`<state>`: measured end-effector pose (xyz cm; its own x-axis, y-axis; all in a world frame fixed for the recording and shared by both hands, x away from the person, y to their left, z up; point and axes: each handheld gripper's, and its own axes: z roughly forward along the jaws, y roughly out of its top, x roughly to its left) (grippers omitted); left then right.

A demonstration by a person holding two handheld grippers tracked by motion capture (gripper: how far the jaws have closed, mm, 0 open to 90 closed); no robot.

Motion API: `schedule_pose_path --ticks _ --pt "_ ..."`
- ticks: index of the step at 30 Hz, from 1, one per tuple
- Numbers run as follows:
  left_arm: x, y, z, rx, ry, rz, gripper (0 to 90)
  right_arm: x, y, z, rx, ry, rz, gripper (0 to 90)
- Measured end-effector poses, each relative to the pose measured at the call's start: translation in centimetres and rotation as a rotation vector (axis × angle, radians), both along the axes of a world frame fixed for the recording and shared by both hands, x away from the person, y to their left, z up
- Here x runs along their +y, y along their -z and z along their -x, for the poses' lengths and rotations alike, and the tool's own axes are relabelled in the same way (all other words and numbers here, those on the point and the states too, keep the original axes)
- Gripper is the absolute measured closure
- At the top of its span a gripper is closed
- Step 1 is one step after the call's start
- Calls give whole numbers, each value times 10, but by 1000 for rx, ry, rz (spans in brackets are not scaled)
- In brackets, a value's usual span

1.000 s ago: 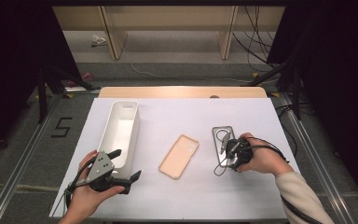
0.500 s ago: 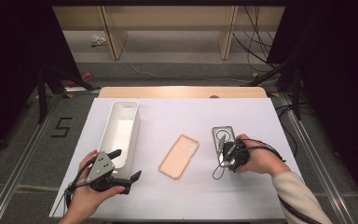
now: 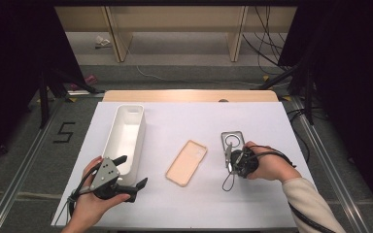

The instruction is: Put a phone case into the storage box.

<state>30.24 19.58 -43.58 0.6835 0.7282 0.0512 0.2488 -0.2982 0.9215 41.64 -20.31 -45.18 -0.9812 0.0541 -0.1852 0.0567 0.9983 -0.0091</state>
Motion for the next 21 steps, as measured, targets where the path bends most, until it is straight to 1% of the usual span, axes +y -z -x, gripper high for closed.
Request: schedule_pose_path --ticks 2,7,9,17,21 --pt "0 0 0 -1 0 1 35 0 1 0 3 -7 -4 695" --pt "0 0 0 0 1 0 35 1 0 2 12 -7 10 737" --pt "0 0 0 -1 0 1 35 1 0 3 13 -15 14 753" --pt "0 0 0 0 1 1 35 2 1 3 22 -26 12 796" --pt "0 0 0 1 0 2 35 2 0 4 24 -31 24 819"
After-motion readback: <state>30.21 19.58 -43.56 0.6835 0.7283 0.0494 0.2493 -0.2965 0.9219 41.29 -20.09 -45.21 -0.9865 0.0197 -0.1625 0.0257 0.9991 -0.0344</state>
